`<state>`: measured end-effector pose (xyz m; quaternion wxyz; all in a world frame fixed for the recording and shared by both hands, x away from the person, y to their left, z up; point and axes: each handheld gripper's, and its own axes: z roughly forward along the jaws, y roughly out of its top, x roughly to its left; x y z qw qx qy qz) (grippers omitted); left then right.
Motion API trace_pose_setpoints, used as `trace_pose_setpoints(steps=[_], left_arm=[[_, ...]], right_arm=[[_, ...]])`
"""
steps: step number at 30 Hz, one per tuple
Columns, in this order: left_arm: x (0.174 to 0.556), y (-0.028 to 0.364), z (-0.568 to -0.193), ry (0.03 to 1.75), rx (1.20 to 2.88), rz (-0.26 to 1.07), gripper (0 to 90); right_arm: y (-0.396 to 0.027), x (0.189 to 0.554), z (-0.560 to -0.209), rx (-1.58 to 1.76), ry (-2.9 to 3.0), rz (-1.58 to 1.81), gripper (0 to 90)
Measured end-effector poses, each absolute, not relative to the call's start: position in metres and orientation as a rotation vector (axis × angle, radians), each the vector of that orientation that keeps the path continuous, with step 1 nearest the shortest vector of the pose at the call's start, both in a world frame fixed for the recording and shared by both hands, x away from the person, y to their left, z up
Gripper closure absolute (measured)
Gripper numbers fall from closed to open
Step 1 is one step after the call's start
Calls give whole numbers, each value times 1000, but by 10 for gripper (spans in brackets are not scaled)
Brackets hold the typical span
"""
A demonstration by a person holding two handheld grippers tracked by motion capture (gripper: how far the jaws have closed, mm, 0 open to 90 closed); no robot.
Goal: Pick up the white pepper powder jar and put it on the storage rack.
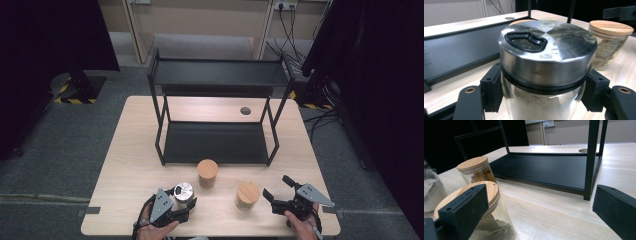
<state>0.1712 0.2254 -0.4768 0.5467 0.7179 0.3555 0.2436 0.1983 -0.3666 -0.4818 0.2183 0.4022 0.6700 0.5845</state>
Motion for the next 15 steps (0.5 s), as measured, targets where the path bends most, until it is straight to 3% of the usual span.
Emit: trace_pose_setpoints(steps=[15], left_arm=[[194,227,-457,875,1683,618,307]], right_arm=[[-367,198,-481,1116,1852,1617,4]])
